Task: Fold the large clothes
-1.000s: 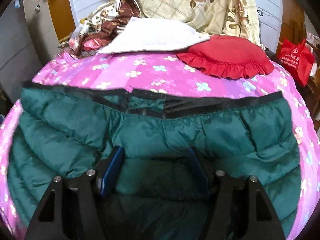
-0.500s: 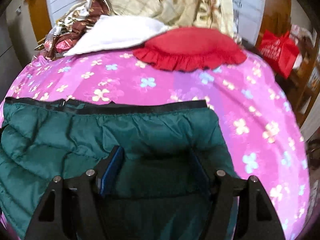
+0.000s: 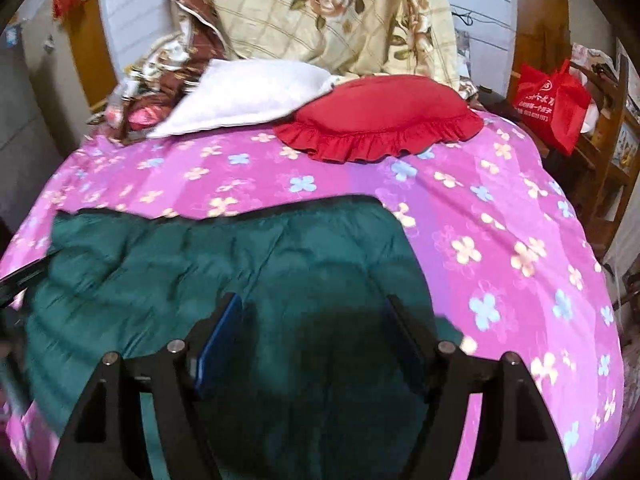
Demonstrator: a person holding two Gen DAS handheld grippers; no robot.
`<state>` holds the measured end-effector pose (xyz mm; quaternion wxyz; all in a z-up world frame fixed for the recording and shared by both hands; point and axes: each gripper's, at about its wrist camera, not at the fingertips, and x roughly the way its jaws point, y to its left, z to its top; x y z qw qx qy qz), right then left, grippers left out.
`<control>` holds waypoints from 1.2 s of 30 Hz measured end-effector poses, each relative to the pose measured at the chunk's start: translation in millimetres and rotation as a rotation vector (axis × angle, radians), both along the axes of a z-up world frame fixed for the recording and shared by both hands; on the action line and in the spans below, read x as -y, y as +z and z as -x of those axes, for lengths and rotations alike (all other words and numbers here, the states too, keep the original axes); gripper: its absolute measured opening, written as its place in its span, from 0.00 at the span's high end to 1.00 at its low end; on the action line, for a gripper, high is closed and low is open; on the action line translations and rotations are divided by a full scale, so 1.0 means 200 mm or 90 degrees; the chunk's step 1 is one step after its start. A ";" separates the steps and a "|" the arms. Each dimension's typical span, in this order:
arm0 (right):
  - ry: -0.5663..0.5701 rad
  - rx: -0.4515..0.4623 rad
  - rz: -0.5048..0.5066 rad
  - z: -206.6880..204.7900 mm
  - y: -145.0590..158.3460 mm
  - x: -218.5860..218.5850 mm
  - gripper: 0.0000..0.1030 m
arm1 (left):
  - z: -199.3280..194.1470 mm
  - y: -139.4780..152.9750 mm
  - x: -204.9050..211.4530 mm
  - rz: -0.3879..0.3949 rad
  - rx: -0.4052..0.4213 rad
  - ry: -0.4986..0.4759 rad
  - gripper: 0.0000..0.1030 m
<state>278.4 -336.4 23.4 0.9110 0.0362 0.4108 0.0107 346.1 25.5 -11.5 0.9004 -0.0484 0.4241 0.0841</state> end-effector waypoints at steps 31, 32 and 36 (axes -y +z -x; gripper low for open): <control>-0.047 -0.060 -0.012 0.27 -0.15 0.12 0.21 | 0.40 0.09 -0.06 0.078 0.011 -0.038 0.51; -0.051 -0.055 -0.013 0.28 -0.13 0.12 0.21 | 0.40 0.09 -0.07 0.079 0.010 -0.038 0.51; -0.053 -0.010 -0.012 0.37 -0.03 0.12 0.21 | 0.40 0.08 -0.07 0.080 0.009 -0.039 0.51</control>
